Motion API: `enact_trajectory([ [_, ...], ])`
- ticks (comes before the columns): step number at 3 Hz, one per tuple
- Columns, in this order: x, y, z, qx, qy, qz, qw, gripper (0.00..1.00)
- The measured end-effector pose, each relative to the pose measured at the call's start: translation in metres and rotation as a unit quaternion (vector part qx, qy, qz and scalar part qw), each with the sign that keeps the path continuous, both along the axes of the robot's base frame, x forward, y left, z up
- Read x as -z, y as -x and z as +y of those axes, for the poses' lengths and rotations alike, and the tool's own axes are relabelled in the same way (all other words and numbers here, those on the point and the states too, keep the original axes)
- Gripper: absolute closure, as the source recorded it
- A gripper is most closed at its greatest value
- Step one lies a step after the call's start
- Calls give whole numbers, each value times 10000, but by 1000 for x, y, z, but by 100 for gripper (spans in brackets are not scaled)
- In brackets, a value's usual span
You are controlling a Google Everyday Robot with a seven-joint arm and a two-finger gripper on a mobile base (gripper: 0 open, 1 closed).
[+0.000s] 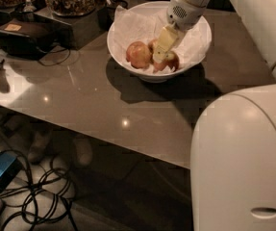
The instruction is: Pick apple from white bowl
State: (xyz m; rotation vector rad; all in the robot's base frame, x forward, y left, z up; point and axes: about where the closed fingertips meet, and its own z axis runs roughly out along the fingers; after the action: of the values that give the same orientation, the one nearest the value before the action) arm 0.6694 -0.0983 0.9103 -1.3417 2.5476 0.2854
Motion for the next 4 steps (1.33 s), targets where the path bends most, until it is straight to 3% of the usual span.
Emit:
enact_trajectory([
  [2, 14, 0, -2, -6, 65, 85, 9999, 36],
  [3, 30, 3, -16, -83, 213, -24, 9997, 33],
  [4, 30, 3, -16, -83, 213, -23, 9997, 33],
])
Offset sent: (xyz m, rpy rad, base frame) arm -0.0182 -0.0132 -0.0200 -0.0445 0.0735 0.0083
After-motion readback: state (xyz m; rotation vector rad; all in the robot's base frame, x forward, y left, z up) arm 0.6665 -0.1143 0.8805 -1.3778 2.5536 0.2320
